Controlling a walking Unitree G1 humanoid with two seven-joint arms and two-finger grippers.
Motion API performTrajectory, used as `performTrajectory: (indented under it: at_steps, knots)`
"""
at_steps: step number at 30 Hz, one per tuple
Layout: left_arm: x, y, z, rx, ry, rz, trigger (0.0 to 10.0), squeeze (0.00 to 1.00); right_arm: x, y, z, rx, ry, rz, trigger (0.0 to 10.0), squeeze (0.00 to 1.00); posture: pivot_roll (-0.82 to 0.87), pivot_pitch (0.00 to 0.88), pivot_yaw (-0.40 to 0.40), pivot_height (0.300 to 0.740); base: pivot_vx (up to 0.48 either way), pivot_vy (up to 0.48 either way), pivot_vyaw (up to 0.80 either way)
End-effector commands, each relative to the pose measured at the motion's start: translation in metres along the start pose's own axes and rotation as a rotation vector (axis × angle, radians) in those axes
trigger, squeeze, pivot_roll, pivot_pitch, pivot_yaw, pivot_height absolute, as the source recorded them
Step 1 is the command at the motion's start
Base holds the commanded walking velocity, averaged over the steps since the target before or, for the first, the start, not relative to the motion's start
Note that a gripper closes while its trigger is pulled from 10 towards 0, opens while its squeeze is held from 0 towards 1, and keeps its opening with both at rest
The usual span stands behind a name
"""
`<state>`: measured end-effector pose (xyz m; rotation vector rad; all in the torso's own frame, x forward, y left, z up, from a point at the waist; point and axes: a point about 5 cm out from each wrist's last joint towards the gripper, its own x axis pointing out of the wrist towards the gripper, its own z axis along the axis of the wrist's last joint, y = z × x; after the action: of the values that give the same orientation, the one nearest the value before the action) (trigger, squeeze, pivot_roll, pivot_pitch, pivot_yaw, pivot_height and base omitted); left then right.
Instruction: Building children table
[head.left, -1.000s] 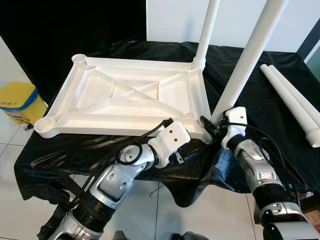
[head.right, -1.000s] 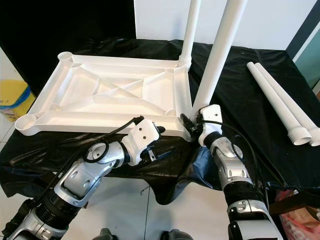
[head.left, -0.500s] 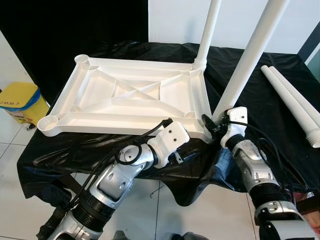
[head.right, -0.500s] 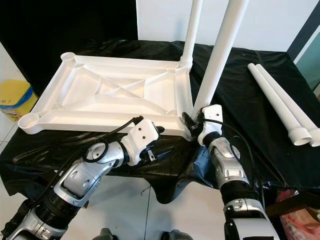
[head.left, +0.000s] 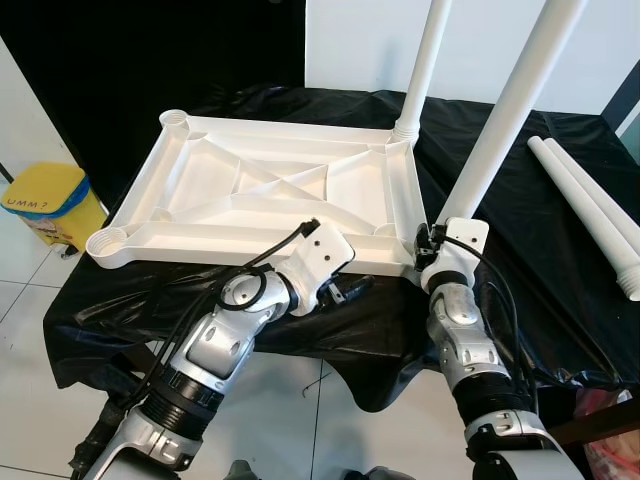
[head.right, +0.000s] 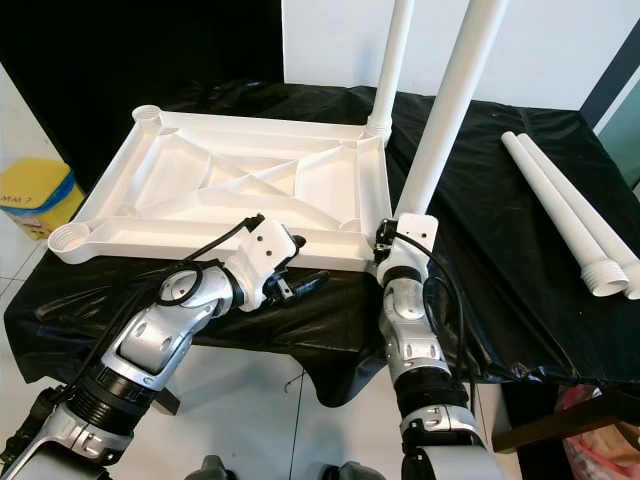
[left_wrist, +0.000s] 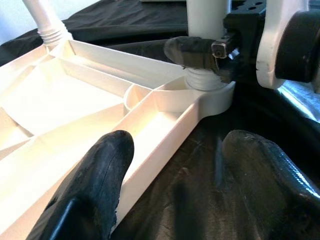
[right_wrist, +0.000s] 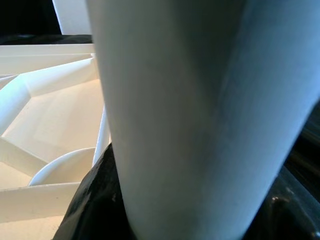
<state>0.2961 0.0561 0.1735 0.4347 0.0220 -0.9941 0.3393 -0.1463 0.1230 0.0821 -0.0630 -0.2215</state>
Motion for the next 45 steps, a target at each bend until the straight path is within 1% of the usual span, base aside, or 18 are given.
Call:
performTrajectory:
  at_steps: [1, 5, 8, 9, 15, 18, 19, 25, 27, 28, 30, 34, 36, 41, 42, 43, 44, 45]
  knots:
    - [0.003, 0.005, -0.002, 0.013, 0.001, 0.065, 10.0, 0.0, -0.009, -0.006, -0.022, 0.0, 0.092, -0.012, 10.0, 0.0, 0.02, 0.066, -0.066, 0.74, 0.0, 0.0, 0.0]
    - [0.004, 0.006, -0.004, 0.019, 0.005, 0.068, 10.0, 0.0, -0.009, -0.005, -0.016, 0.024, 0.057, 0.003, 10.0, 0.0, 0.02, 0.064, -0.065, 0.74, 0.0, 0.0, 0.0]
    - [0.004, 0.008, -0.006, 0.02, 0.008, 0.073, 10.0, 0.0, -0.01, -0.008, -0.01, 0.001, 0.008, -0.003, 10.0, 0.0, 0.02, 0.061, -0.063, 0.74, 0.0, 0.0, 0.0]
    - [0.004, 0.008, -0.006, 0.021, 0.01, 0.074, 10.0, 0.0, -0.011, -0.01, -0.005, 0.005, -0.027, 0.003, 10.0, 1.0, 0.02, 0.061, -0.063, 0.74, 0.0, 0.0, 0.0]
    - [0.004, 0.009, -0.009, 0.025, 0.016, 0.075, 10.0, 0.0, -0.016, -0.014, 0.002, 0.016, -0.086, 0.003, 10.0, 1.0, 0.01, 0.063, -0.062, 0.74, 0.0, 0.0, 0.0]
    - [0.005, 0.01, -0.011, 0.025, 0.02, 0.074, 10.0, 0.0, -0.025, -0.018, 0.0, 0.04, -0.08, 0.031, 10.0, 1.0, 0.01, 0.07, -0.059, 0.74, 0.0, 0.0, 0.0]
    - [0.005, 0.01, -0.012, 0.025, 0.023, 0.072, 10.0, 0.0, -0.029, -0.02, -0.001, 0.048, -0.081, 0.041, 10.0, 0.0, 0.01, 0.073, -0.058, 0.74, 0.0, 0.0, 0.0]
    - [0.005, 0.009, -0.014, 0.025, 0.028, 0.065, 10.0, 0.0, -0.037, -0.022, -0.001, 0.049, -0.092, 0.063, 10.0, 0.0, 0.0, 0.08, -0.056, 0.74, 0.0, 0.0, 0.0]
    - [0.005, 0.01, -0.017, 0.03, 0.043, 0.055, 10.0, 0.0, -0.045, -0.025, -0.003, 0.041, -0.091, 0.082, 10.0, 0.0, -0.01, 0.091, -0.052, 0.74, 0.0, 0.0, 0.0]
    - [0.005, 0.01, -0.017, 0.03, 0.043, 0.055, 10.0, 0.0, -0.045, -0.025, -0.003, 0.041, -0.091, 0.082, 10.0, 0.0, -0.01, 0.091, -0.052, 0.74, 0.0, 0.0, 0.0]
    - [0.007, 0.011, -0.024, 0.036, 0.076, 0.045, 10.0, 0.0, -0.056, -0.03, -0.005, 0.029, -0.088, 0.109, 10.0, 0.0, -0.01, 0.101, -0.049, 0.74, 0.0, 0.0, 0.0]
    - [0.009, 0.014, -0.029, 0.029, 0.103, 0.057, 10.0, 0.0, -0.062, -0.034, -0.005, 0.022, -0.085, 0.123, 10.0, 0.0, -0.02, 0.112, -0.044, 0.74, 0.0, 0.0, 0.0]
    - [0.011, 0.024, -0.034, 0.024, 0.141, 0.107, 10.0, 0.0, -0.068, -0.037, -0.005, 0.016, -0.081, 0.137, 10.0, 0.0, -0.03, 0.121, -0.037, 0.74, 0.0, 0.0, 0.0]
    - [0.013, 0.033, -0.036, 0.018, 0.165, 0.156, 10.0, 0.0, -0.071, -0.039, -0.005, 0.009, -0.079, 0.149, 10.0, 0.0, -0.04, 0.124, -0.034, 0.74, 0.0, 0.0, 0.0]
    - [0.013, 0.04, -0.037, 0.023, 0.182, 0.192, 10.0, 0.0, -0.074, -0.039, -0.005, 0.003, -0.074, 0.161, 10.0, 0.0, -0.04, 0.133, -0.03, 0.74, 0.0, 0.0, 0.0]
    - [0.013, 0.04, -0.037, 0.023, 0.182, 0.192, 10.0, 0.0, -0.074, -0.039, -0.005, 0.003, -0.074, 0.161, 10.0, 0.0, -0.04, 0.133, -0.03, 0.74, 0.0, 0.0, 0.0]
    - [0.014, 0.049, -0.038, 0.028, 0.197, 0.228, 10.0, 0.0, -0.077, -0.039, -0.006, 0.0, -0.069, 0.176, 10.0, 0.0, -0.05, 0.142, -0.027, 0.74, 0.0, 0.0, 0.0]
    - [0.014, 0.049, -0.038, 0.028, 0.197, 0.228, 10.0, 0.0, -0.077, -0.039, -0.006, 0.0, -0.069, 0.176, 10.0, 0.0, -0.05, 0.142, -0.027, 0.74, 0.0, 0.0, 0.0]
